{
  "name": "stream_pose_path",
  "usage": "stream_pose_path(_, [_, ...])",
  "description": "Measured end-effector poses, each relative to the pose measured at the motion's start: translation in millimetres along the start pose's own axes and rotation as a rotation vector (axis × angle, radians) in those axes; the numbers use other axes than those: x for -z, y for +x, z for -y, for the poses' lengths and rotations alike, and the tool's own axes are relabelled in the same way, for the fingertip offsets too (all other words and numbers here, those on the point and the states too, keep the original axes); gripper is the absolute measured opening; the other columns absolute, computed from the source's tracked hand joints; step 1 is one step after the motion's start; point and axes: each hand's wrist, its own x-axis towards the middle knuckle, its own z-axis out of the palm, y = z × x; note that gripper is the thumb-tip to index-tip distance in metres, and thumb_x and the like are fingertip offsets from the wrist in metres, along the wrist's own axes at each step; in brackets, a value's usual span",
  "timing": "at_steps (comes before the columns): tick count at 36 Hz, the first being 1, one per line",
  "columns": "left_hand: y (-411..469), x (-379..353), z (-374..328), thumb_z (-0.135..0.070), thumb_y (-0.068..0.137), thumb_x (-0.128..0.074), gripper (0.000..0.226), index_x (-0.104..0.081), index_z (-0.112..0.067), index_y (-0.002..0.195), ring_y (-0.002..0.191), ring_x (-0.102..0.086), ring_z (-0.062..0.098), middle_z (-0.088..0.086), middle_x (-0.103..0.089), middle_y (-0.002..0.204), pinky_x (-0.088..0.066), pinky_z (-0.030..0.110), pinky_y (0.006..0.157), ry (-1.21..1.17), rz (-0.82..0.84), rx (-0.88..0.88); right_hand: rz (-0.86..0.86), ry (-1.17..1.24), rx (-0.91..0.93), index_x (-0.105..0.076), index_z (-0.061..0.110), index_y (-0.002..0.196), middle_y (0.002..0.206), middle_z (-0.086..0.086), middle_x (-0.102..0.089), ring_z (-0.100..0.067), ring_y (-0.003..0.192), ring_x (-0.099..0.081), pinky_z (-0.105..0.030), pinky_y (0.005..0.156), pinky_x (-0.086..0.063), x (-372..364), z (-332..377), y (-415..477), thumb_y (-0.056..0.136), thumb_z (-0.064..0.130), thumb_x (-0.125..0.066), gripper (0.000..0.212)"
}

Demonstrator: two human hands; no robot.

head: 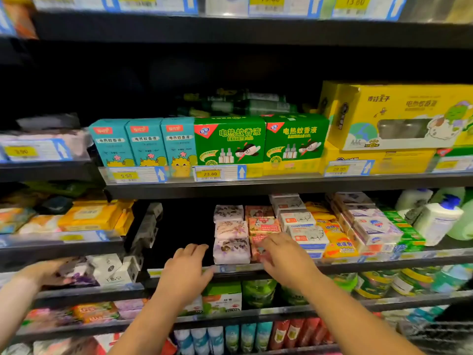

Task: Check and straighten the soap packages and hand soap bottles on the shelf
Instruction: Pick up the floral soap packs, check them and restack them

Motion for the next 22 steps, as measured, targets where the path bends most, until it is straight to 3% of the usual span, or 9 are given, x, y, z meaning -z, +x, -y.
stream_pose_path(8, [31, -11, 8, -0.061, 0.095, -0.043, 0.070, -0.017, -0.035, 0.155, 0.138, -0.035, 0.020, -0.007, -0.034, 0.154, -0.039, 0.036, 0.108, -0.080, 0.080, -0.059, 0.015, -0.039, -0.009, -0.050, 0.026, 0.139, 0.127, 0.001, -0.058, -0.025, 0.121, -0.049, -0.042, 0.103, -0.041, -36, 17, 21, 0.089, 0.048, -0.059, 0.054])
stream_pose_path(12, [41, -21, 9, -0.060, 0.095, -0.047, 0.067, -0.029, -0.032, 0.152, 0.139, -0.033, 0.019, -0.008, -0.035, 0.154, -0.037, 0.035, 0.110, -0.145, 0.119, -0.077, -0.002, -0.037, -0.023, -0.049, 0.030, 0.140, 0.128, 0.000, -0.057, -0.027, 0.120, -0.051, -0.044, 0.100, -0.043, -47, 16, 23, 0.089, 0.053, -0.061, 0.057])
stream_pose_path(15, [47, -27, 11, -0.056, 0.092, -0.056, 0.060, -0.044, -0.030, 0.145, 0.137, -0.034, 0.015, -0.010, -0.041, 0.150, -0.034, 0.032, 0.111, -0.260, 0.103, -0.078, 0.055, 0.037, -0.048, -0.048, 0.031, 0.143, 0.145, 0.003, -0.049, -0.025, 0.133, -0.041, -0.043, 0.109, -0.032, -46, 13, 29, 0.092, 0.054, -0.059, 0.057])
stream_pose_path(19, [57, -28, 16, -0.055, 0.087, -0.066, 0.066, -0.045, -0.031, 0.144, 0.139, -0.031, 0.012, -0.012, -0.039, 0.151, -0.027, 0.030, 0.115, -0.337, 0.150, -0.068, 0.076, 0.102, -0.063, -0.054, 0.032, 0.139, 0.153, 0.010, -0.043, -0.021, 0.137, -0.036, -0.038, 0.108, -0.025, -45, 12, 35, 0.087, 0.053, -0.067, 0.057])
stream_pose_path(22, [57, -35, 16, -0.053, 0.078, -0.075, 0.075, -0.044, -0.032, 0.143, 0.133, -0.039, 0.013, -0.009, -0.044, 0.145, -0.034, 0.025, 0.104, -0.377, 0.171, -0.039, 0.079, 0.103, -0.076, -0.056, 0.032, 0.136, 0.154, 0.013, -0.040, -0.019, 0.138, -0.033, -0.034, 0.108, -0.022, -46, 12, 36, 0.084, 0.052, -0.071, 0.058])
